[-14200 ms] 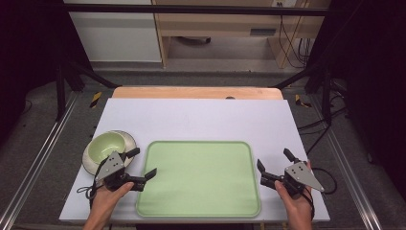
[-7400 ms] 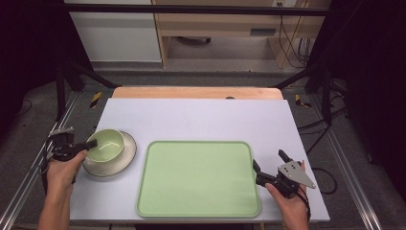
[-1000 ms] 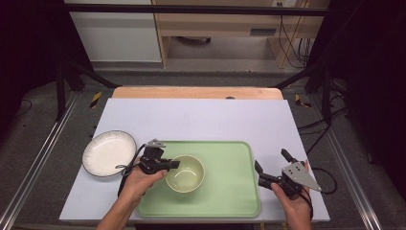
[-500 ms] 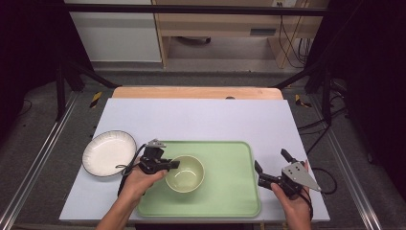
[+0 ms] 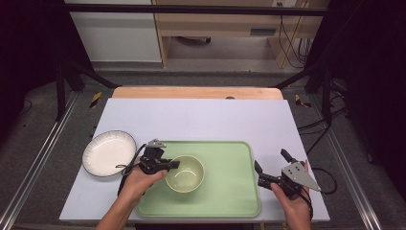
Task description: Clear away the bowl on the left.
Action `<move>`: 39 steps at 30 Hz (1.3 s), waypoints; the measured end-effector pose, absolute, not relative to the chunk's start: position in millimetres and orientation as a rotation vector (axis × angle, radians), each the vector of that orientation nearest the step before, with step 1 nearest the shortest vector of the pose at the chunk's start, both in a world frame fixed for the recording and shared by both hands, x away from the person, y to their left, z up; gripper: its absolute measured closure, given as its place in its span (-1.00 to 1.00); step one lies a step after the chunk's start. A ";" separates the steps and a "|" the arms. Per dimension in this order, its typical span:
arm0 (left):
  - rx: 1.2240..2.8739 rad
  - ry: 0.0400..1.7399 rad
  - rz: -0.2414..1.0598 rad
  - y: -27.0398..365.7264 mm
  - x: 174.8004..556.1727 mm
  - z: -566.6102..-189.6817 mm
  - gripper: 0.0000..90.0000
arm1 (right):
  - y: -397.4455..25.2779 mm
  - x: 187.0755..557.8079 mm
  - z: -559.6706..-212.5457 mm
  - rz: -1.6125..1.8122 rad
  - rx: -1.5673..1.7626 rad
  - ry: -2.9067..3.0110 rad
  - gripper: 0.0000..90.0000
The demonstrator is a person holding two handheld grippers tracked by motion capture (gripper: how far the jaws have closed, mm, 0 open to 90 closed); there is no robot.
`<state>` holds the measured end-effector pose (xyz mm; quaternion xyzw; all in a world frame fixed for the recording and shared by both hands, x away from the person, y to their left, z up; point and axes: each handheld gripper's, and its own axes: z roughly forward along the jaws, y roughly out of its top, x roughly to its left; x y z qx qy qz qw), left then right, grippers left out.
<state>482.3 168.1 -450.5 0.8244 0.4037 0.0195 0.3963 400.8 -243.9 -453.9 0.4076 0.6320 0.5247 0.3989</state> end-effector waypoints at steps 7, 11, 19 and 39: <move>2.074 1.000 0.085 167.0 481.0 -447.0 0.68 | -243.9 400.8 -453.9 1.328 1.031 1.600 -0.95; 2.070 0.992 0.113 166.5 480.1 -443.4 0.53 | -243.9 400.8 -454.0 1.327 1.032 1.601 -0.95; 2.047 0.963 0.164 169.5 480.9 -435.0 0.12 | -243.9 400.7 -453.9 1.328 1.033 1.600 -0.95; 1.964 0.861 0.246 171.2 478.4 -418.7 -0.66 | -244.1 400.7 -453.9 1.329 1.034 1.600 -0.95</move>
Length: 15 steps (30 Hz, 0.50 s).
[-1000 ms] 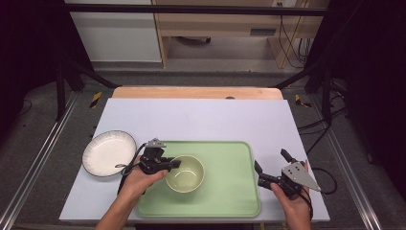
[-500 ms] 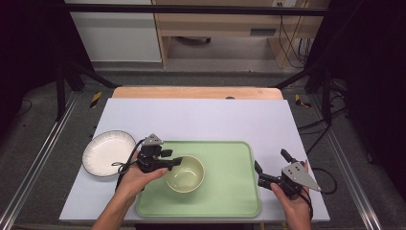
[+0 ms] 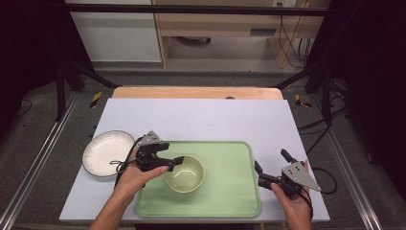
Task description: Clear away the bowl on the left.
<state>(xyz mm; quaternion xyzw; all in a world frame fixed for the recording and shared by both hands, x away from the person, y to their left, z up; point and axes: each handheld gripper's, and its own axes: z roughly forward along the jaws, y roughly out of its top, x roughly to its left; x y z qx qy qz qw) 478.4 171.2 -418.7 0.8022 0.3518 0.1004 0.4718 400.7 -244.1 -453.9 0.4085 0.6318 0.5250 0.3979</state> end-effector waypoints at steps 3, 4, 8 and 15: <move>1.953 0.832 0.263 171.9 477.6 -417.0 -0.71 | -243.9 400.7 -453.9 1.329 1.032 1.601 -0.96; 1.948 0.824 0.271 172.1 477.4 -416.3 -0.72 | -243.8 400.6 -453.9 1.330 1.033 1.601 -0.95; 1.932 0.774 0.310 173.6 476.1 -413.5 -0.77 | -244.1 400.5 -453.8 1.329 1.035 1.601 -0.96; 1.876 0.728 0.364 179.1 475.1 -407.1 -0.81 | -244.1 400.6 -453.9 1.329 1.034 1.598 -0.96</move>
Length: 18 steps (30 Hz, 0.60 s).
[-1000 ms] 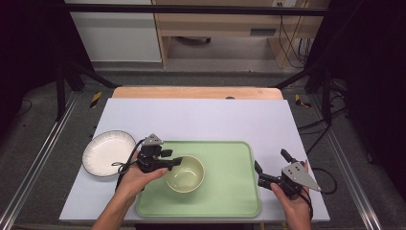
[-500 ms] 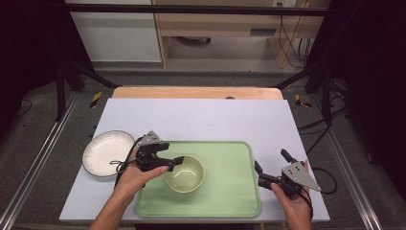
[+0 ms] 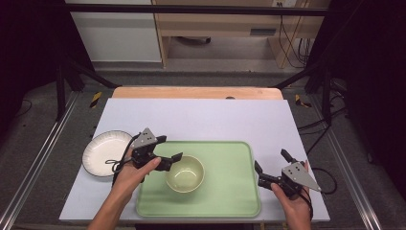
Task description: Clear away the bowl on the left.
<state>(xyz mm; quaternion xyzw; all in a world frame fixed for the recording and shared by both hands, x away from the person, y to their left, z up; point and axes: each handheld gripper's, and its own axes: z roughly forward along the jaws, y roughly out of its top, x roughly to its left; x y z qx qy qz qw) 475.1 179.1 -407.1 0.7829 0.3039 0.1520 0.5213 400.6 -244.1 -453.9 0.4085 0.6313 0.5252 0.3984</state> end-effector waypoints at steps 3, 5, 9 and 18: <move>1.872 0.711 0.385 182.2 473.9 -404.9 -0.83 | -244.7 400.2 -453.8 1.328 1.034 1.599 -0.96; 1.868 0.709 0.394 184.5 473.1 -403.6 -0.83 | -244.6 400.1 -453.6 1.329 1.032 1.598 -0.96; 1.846 0.707 0.412 190.5 472.2 -401.0 -0.84 | -244.4 400.3 -453.6 1.330 1.029 1.599 -0.96; 1.816 0.711 0.445 203.7 469.5 -396.5 -0.84 | -244.9 400.1 -453.4 1.329 1.033 1.595 -0.96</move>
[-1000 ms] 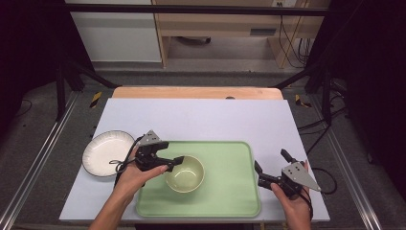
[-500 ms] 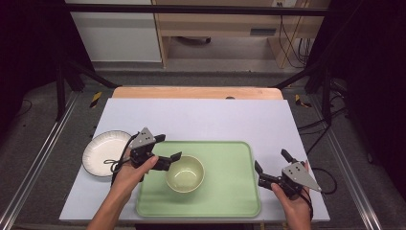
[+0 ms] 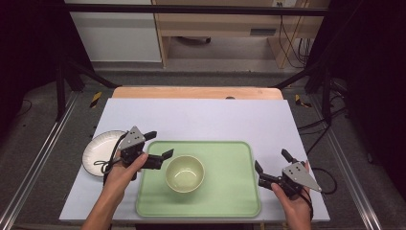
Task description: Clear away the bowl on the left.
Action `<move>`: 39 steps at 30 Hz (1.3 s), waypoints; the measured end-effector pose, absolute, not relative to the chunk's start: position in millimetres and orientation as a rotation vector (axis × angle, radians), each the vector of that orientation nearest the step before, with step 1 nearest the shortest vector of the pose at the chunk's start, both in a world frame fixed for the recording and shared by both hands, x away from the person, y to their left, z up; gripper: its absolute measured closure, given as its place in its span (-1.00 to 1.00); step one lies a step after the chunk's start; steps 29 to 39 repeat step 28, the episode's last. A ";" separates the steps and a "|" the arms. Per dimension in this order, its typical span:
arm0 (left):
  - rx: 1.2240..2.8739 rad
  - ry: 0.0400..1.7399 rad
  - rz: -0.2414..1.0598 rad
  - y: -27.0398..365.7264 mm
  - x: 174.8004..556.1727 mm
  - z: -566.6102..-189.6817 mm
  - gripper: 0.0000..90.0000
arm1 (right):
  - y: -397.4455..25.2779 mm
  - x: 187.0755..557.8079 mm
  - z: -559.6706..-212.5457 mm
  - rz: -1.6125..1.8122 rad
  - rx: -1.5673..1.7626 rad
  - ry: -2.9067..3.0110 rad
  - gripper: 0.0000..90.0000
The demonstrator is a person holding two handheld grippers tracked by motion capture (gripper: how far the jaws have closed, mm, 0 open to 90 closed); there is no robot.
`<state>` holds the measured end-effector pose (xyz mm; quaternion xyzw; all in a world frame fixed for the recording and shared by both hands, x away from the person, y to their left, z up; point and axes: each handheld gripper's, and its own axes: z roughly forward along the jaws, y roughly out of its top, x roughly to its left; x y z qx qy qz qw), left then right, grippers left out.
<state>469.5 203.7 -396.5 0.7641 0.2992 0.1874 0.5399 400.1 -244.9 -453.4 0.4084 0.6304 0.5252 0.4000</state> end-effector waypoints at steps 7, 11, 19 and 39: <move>1.790 0.734 0.473 218.2 467.7 -394.2 -0.84 | -245.2 400.1 -453.3 1.332 1.032 1.591 -0.96; 1.773 0.725 0.516 228.9 466.4 -393.7 -0.85 | -244.8 400.2 -453.3 1.332 1.030 1.594 -0.96; 1.784 0.789 0.525 268.7 452.9 -404.1 -0.85 | -243.9 400.3 -453.3 1.335 1.028 1.594 -0.96; 1.782 0.825 0.583 322.6 450.2 -419.0 -0.86 | -243.2 400.0 -453.3 1.329 1.024 1.598 -0.96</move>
